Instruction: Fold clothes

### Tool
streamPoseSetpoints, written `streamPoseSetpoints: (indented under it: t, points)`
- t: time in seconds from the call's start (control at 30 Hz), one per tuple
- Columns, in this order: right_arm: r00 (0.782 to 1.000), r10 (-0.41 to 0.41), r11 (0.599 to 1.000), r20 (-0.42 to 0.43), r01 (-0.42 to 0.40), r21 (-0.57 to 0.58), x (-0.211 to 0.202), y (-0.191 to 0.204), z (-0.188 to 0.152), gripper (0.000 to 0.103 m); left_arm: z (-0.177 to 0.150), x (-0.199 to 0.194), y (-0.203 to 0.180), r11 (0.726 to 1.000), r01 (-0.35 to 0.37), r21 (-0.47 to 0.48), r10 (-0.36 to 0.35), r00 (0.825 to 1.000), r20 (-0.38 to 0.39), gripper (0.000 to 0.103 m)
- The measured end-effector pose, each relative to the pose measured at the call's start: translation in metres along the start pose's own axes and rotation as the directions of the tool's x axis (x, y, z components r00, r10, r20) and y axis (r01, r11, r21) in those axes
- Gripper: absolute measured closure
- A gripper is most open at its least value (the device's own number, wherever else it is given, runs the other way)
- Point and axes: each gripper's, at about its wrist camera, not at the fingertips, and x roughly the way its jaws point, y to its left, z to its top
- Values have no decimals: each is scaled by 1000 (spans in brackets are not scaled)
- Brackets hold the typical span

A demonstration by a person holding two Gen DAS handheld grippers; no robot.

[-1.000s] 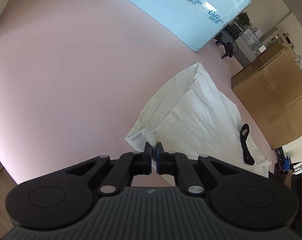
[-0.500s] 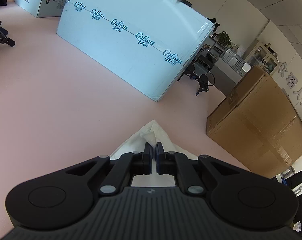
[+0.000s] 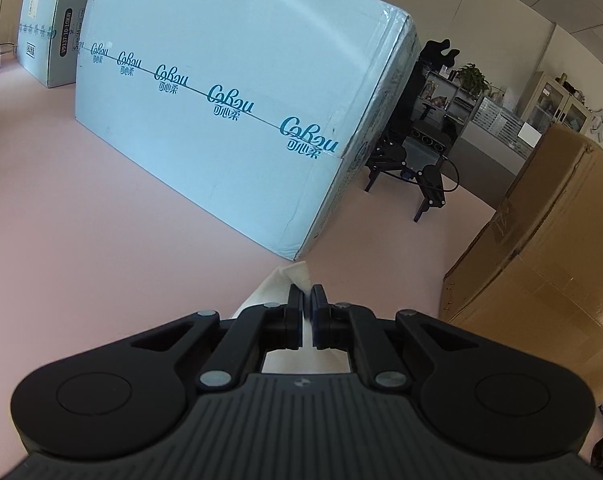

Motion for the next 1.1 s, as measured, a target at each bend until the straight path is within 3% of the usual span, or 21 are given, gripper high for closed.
streamPoseSetpoints:
  t: [0.17,0.23,0.27,0.3,0.33,0.37,0.43,0.53,0.67,0.73,0.8,0.93,1.1]
  points:
    - [999,-31,999,-15,31,-15,10,-3,-4,97,-4,26,14,1000,-14,-5,13,999,-46,95]
    - [999,-48,998,-14,48,-43,13,1,-5,97,-2,30,15,1000,-18,22,19,999,-32,88]
    - [998,-63,996,-11,62,-57,15,2,-6,96,-3,28,13,997,-48,61,47,999,19,73]
    - [998,-66,996,-6,66,-63,13,2,-5,94,-4,22,10,992,-63,110,54,995,81,46]
    - [999,-47,997,12,47,-53,9,1,-4,82,-5,16,7,986,-61,154,40,990,134,30]
    - [999,-28,999,29,29,-43,5,0,-4,52,-6,9,7,980,-53,191,17,983,185,11]
    - [995,24,999,98,-21,-27,-11,-1,-3,25,-11,-13,10,964,-35,262,-45,955,293,11]
    - [983,71,995,172,-57,-80,-43,1,3,24,-9,-31,18,948,-14,317,-84,952,294,11]
    - [975,47,981,218,-4,-196,-78,6,-8,21,-6,-28,31,918,61,393,-140,975,175,10]
    - [974,49,971,223,7,-241,-93,5,-17,19,-9,-18,37,900,58,432,-118,987,113,10]
    - [974,39,964,224,23,-266,-100,4,-24,18,-11,-5,45,901,101,422,-121,992,21,10]
    - [977,-5,942,211,75,-326,-102,4,-34,17,-15,19,51,906,194,376,-152,979,-139,10]
    - [997,36,951,68,-13,-308,-88,2,-33,17,-22,30,49,905,242,349,-178,962,-207,10]
